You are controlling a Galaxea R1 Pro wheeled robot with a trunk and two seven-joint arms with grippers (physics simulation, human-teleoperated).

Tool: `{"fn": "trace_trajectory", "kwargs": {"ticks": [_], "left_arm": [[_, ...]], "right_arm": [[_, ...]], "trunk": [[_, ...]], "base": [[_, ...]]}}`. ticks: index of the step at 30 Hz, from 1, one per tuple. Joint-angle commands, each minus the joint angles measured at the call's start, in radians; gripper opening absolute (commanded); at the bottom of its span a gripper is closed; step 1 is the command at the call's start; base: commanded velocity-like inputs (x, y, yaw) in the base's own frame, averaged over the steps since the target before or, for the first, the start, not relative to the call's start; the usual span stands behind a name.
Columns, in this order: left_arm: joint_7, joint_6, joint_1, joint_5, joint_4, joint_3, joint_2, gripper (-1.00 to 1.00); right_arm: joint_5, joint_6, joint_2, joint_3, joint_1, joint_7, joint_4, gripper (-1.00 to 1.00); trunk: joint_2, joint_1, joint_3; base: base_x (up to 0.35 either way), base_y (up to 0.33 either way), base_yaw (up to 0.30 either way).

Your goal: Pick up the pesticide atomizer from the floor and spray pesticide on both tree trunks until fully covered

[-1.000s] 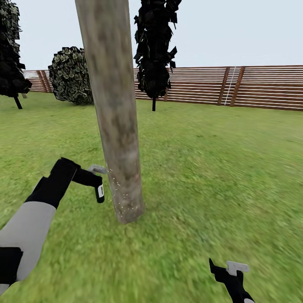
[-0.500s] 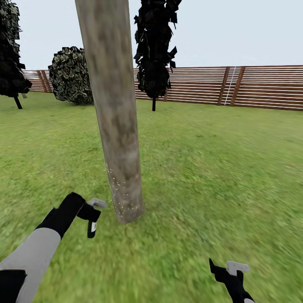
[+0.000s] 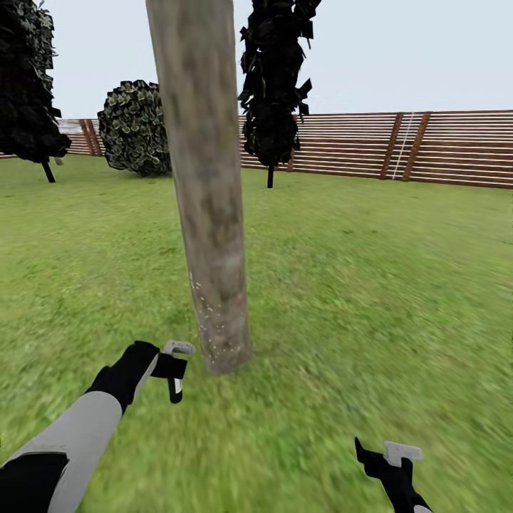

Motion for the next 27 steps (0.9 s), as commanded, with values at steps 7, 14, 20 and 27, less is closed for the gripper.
{"fn": "trace_trajectory", "kwargs": {"ticks": [7,14,20,27], "left_arm": [[0.000,-0.001,0.000,0.001,0.000,0.000,-0.006,-1.00],[0.002,-0.001,0.000,0.001,0.000,0.000,-0.012,-1.00],[0.002,-0.001,0.000,0.001,0.000,0.000,-0.012,-1.00],[0.002,-0.002,0.000,0.001,0.000,0.001,-0.012,-1.00]], "right_arm": [[0.000,0.000,0.000,0.001,0.000,0.000,0.000,1.00],[-0.001,0.000,0.000,0.000,0.000,-0.001,-0.002,1.00],[0.000,0.000,0.000,0.000,0.000,-0.001,0.000,1.00],[0.000,0.000,0.000,0.000,0.000,0.000,0.000,1.00]], "trunk": [[0.000,0.000,0.000],[0.000,0.000,0.000],[0.000,0.000,0.000],[0.000,0.000,0.000]], "base": [[-0.201,-0.210,0.000],[-0.159,-0.229,0.024],[0.040,-0.272,0.245],[0.138,-0.272,0.190]]}}
